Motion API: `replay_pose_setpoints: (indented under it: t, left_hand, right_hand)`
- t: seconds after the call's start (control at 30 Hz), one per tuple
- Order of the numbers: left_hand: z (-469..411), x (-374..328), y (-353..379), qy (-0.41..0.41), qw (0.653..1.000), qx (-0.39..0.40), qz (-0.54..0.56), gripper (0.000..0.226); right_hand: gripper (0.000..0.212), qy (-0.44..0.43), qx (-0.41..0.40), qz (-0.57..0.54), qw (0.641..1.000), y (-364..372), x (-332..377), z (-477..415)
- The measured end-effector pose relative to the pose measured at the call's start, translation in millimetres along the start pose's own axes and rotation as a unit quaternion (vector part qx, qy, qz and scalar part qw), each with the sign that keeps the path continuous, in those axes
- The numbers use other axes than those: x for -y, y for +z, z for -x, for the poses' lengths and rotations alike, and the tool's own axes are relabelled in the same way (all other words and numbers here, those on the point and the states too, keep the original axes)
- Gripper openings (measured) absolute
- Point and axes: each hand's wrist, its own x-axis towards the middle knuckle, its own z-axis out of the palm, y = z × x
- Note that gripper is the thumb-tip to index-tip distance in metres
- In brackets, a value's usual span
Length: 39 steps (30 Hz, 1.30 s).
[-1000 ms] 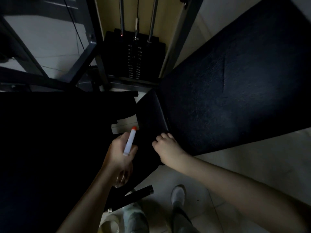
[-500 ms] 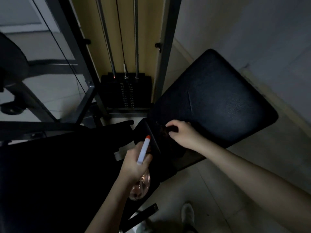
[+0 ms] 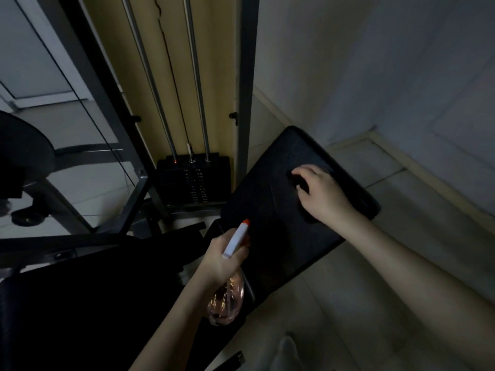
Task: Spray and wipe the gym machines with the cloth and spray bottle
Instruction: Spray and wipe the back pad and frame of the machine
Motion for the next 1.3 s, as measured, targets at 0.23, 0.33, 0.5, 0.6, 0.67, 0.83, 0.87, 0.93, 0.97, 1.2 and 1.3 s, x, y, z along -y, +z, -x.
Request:
replay_pose_setpoints:
  t: [0.23, 0.33, 0.5, 0.6, 0.67, 0.83, 0.87, 0.93, 0.97, 1.2, 1.3]
  left_hand:
    - [-29, -35, 21, -0.016, 0.999, -0.004, 0.047, 0.025]
    - [-43, -47, 29, -0.004, 0.999, -0.018, 0.049, 0.024]
    - [-68, -69, 41, -0.025, 0.994, -0.036, 0.104, 0.021]
    - [-80, -77, 48, -0.031, 0.988, -0.064, 0.135, 0.043]
    - [-85, -79, 52, -0.029, 0.985, -0.096, 0.144, 0.042]
    - [-84, -78, 53, -0.054, 0.982, -0.109, 0.144, 0.018]
    - [-82, -77, 51, -0.06, 0.984, -0.098, 0.137, 0.018]
    - [-79, -77, 48, -0.065, 0.989, -0.059, 0.123, 0.023]
    - [-77, -77, 48, -0.062, 0.99, -0.047, 0.116, 0.026]
    - [-66, -74, 37, -0.055, 0.993, -0.036, 0.094, 0.021]
    - [-60, -69, 31, -0.032, 0.998, 0.045, 0.035, 0.03]
  right_hand:
    - [0.043, -0.102, -0.032, 0.197, 0.974, 12, -55, -22]
    - [0.042, -0.103, -0.036, 0.142, 0.984, 5, -58, -37]
    - [0.036, 0.033, -0.006, -0.055, 0.998, -19, -65, -78]
    - [0.035, 0.123, 0.036, -0.186, 0.974, -23, -73, -89]
    - [0.034, 0.133, 0.038, -0.206, 0.969, -21, -74, -90]
    - [0.034, 0.122, 0.032, -0.176, 0.976, -15, -75, -90]
    - [0.034, 0.122, 0.033, -0.171, 0.977, -14, -75, -91]
    - [0.034, 0.121, 0.031, -0.164, 0.978, -13, -76, -91]
    - [0.034, 0.119, 0.029, -0.16, 0.979, -13, -76, -91]
    - [0.033, 0.126, 0.02, -0.143, 0.981, -12, -73, -91]
    - [0.032, 0.136, 0.02, -0.156, 0.978, -13, -71, -90]
